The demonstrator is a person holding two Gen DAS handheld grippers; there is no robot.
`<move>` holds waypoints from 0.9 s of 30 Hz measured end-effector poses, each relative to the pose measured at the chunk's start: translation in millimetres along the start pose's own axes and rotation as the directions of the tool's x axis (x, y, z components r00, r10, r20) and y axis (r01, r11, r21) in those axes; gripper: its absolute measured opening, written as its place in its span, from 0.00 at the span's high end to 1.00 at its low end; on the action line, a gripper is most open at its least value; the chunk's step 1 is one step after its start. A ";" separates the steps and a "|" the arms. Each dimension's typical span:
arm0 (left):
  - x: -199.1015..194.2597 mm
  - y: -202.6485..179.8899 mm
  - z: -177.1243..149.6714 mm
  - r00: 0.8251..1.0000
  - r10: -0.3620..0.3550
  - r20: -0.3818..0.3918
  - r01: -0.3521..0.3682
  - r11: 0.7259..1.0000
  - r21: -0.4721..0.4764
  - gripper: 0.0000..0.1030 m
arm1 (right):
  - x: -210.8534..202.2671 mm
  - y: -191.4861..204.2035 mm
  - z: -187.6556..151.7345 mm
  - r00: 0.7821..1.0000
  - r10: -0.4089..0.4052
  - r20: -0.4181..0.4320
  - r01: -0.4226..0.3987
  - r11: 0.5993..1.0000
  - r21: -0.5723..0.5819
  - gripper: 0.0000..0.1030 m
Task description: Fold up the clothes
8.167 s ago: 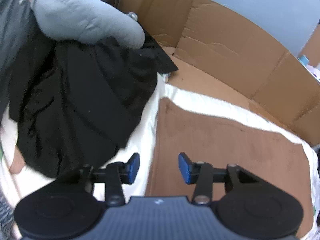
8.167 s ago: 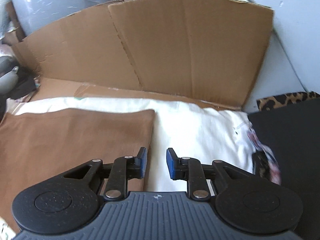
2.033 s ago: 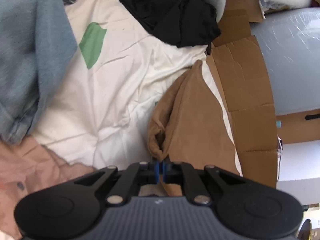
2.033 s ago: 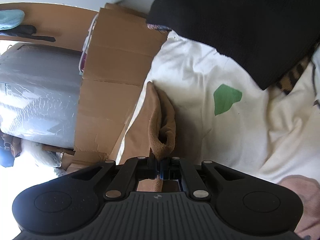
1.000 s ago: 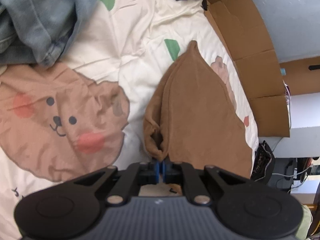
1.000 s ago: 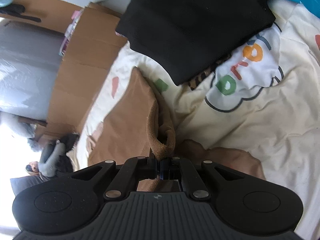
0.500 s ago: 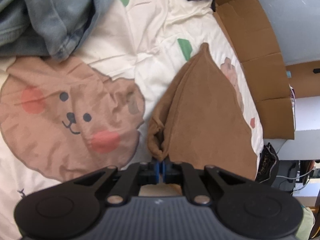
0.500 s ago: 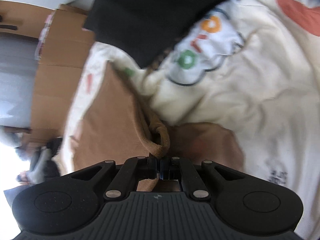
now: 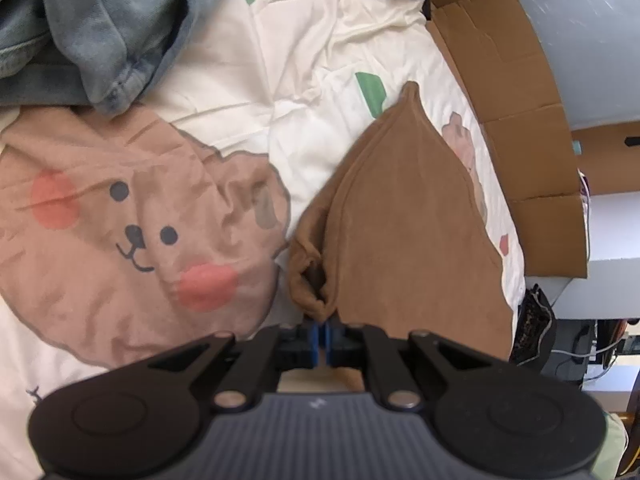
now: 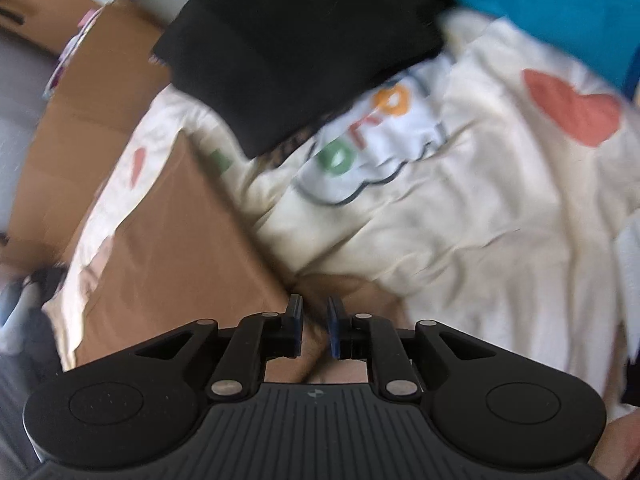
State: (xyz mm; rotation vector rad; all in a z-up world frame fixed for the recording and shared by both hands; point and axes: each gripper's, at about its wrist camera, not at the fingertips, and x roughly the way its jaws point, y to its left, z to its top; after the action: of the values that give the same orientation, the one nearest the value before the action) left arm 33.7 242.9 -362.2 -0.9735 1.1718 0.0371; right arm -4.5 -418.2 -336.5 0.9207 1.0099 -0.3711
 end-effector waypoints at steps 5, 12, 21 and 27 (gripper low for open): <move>1.6 2.4 0.4 1.000 -0.001 -0.005 0.001 1.000 0.001 0.97 | 3.9 14.3 -2.1 0.998 0.068 0.006 -0.067 0.997 -0.045 0.87; 2.8 6.8 -1.0 1.000 -0.017 -0.010 0.017 1.000 -0.001 0.97 | 38.3 72.0 -27.8 0.988 0.112 -0.102 -0.134 0.962 -0.239 0.87; 4.7 10.5 -3.0 0.999 -0.025 -0.020 0.025 1.000 0.006 0.96 | 92.6 161.6 -82.0 0.961 0.102 -0.256 -0.220 0.844 -0.489 0.87; 2.6 4.6 -1.2 1.000 -0.015 -0.026 0.016 0.999 0.039 0.96 | 114.4 207.2 -115.3 0.939 0.078 -0.334 -0.281 0.732 -0.620 0.87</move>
State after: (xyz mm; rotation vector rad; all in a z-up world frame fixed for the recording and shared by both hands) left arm 31.7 243.8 -367.1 -0.9508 1.1840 -0.0106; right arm 124.3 -189.6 -357.8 0.4097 1.1916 0.3046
